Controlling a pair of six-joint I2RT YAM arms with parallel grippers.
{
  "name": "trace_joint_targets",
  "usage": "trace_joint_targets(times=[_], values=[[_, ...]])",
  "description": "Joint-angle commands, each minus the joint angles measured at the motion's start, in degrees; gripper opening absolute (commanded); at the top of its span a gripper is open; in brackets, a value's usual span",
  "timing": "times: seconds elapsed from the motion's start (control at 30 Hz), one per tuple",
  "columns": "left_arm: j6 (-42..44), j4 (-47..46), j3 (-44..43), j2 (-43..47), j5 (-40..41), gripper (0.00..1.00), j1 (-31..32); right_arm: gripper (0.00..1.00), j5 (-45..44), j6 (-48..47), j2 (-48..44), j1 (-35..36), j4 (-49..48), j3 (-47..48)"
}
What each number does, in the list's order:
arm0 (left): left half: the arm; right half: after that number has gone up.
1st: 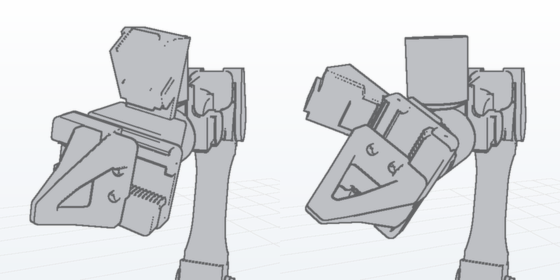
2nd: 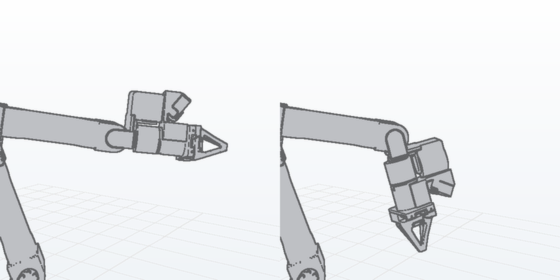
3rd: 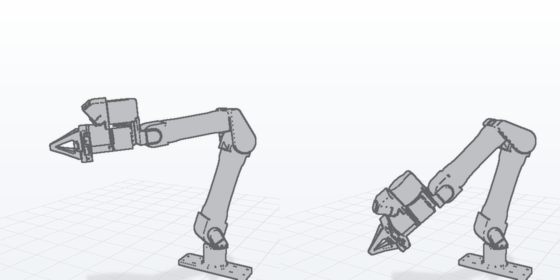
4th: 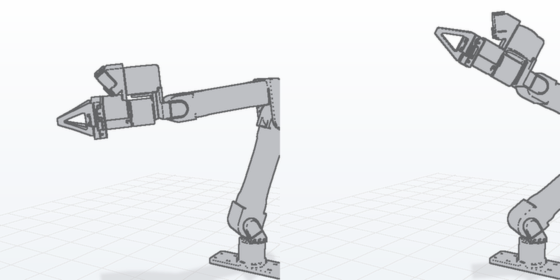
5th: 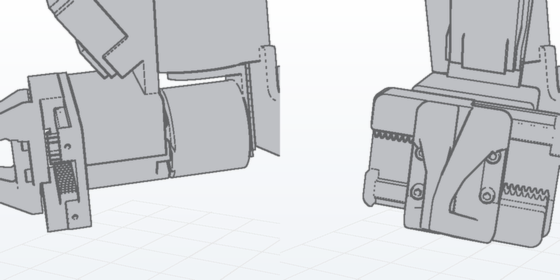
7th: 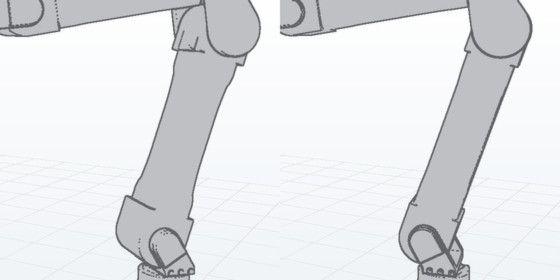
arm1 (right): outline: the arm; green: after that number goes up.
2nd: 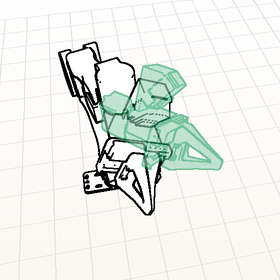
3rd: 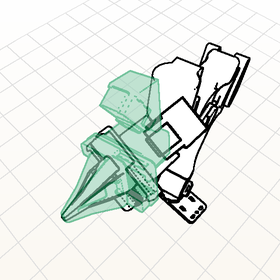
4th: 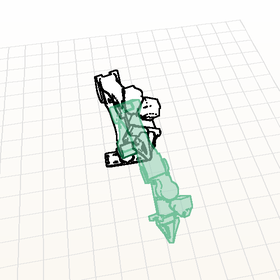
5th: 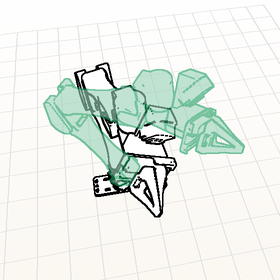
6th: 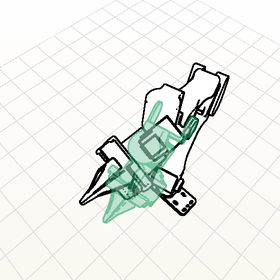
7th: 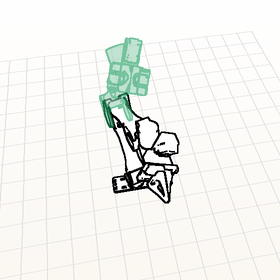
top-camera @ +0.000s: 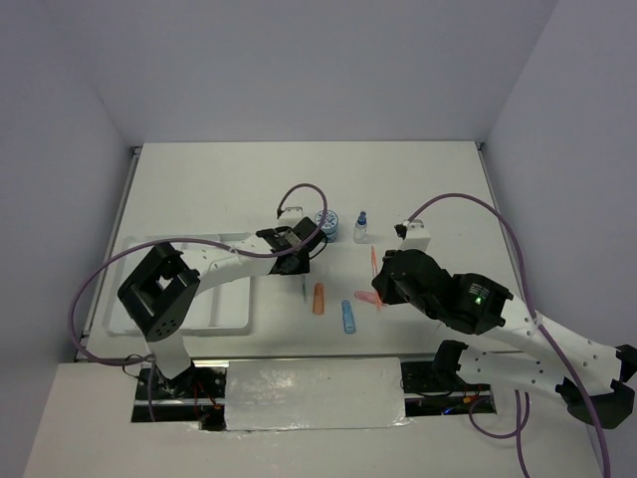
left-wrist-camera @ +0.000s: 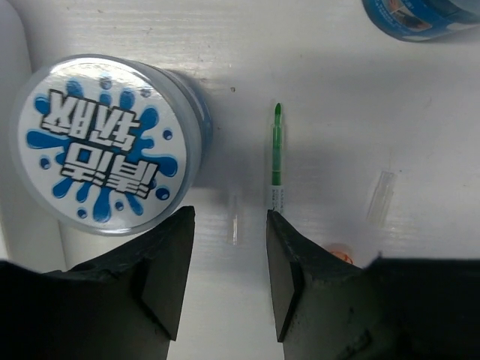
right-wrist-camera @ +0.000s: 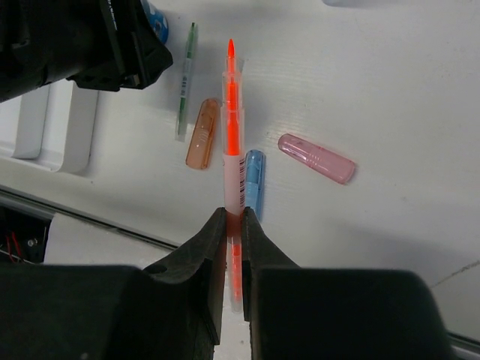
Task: Sort the stationery into containers
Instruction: Close the pen cap on the pen.
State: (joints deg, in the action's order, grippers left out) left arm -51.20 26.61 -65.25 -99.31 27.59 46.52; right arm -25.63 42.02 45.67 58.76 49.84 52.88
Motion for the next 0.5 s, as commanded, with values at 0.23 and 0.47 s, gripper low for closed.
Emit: trace_joint_targets(times=[0.23, 0.47], values=[[-0.48, -4.55, 2.67, -2.38, -3.42, 0.5, -0.03, 0.0, 0.23, -0.89, -0.32, 0.48, -3.0, -1.2], [-0.74, -4.99, 3.47, -3.61, -3.42, 0.45, 0.15, 0.0, 0.75, -1.06, -0.06, 0.56, -3.44, -1.29]])
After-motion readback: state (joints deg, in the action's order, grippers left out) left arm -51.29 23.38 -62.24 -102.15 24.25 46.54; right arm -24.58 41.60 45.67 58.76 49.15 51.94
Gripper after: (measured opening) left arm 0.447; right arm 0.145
